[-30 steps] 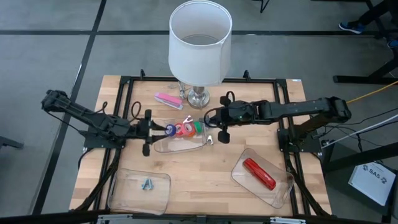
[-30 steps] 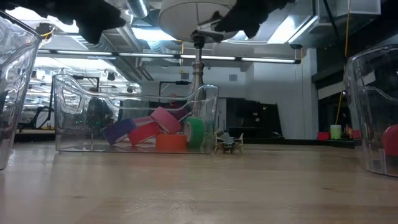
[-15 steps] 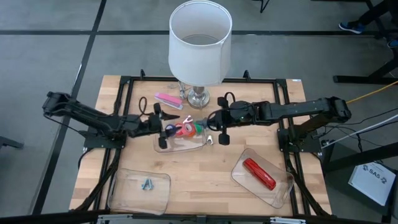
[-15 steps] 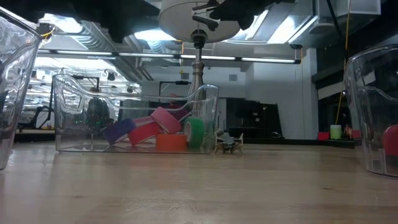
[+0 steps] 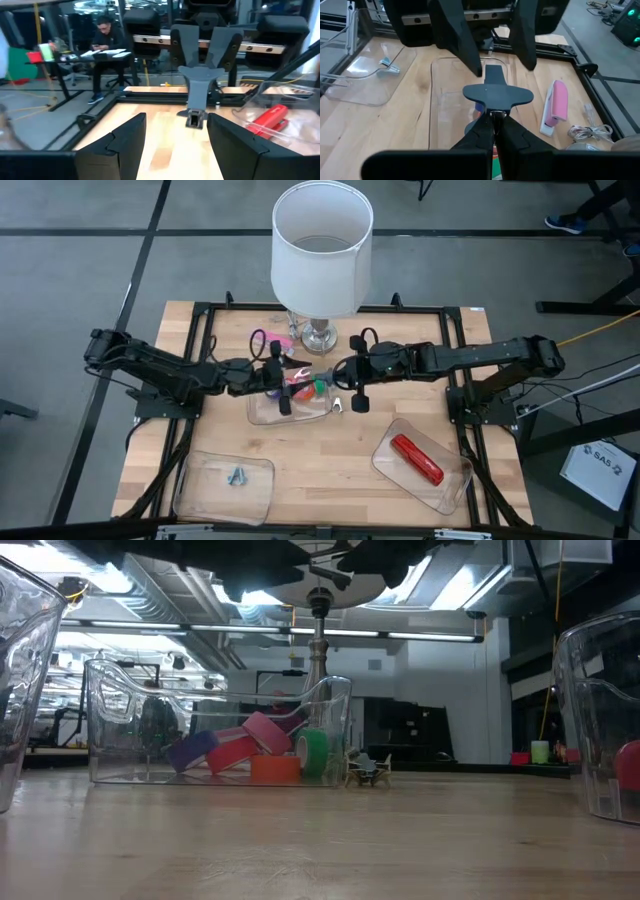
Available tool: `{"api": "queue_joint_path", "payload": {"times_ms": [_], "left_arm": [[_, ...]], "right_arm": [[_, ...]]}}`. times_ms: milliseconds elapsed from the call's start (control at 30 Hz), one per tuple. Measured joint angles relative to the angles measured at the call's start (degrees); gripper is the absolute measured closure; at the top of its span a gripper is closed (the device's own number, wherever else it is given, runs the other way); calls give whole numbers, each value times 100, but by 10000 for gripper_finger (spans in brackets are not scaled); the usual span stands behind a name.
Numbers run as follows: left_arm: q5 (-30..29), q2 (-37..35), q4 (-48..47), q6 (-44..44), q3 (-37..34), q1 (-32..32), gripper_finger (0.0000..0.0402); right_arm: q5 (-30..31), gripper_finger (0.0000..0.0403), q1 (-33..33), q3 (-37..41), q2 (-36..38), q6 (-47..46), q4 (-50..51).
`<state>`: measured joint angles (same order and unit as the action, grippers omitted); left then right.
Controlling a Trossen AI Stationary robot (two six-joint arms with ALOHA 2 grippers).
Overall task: Pick and place Stapler, Stapler remover, tape
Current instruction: Put the black staple remover into the bottom left transparent bin
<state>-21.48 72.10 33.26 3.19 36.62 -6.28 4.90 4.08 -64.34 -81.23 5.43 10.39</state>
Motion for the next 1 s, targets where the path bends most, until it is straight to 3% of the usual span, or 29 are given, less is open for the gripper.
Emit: {"api": "queue_joint_path", "payload": {"times_ms": [467, 633, 867, 1000], "left_arm": [[1277, 421, -4, -633, 323, 474, 217], [1384, 441, 4, -650, 330, 564, 262], [1416, 441, 31, -636, 330, 566, 353], [1414, 439, 64, -630, 330, 566, 360]], "right_arm": [[0, 397, 0, 2, -5, 248, -102], [2, 397, -2, 4, -7, 271, -167], [24, 396, -7, 2, -7, 269, -168], [22, 396, -7, 4, -7, 269, -181]]}}
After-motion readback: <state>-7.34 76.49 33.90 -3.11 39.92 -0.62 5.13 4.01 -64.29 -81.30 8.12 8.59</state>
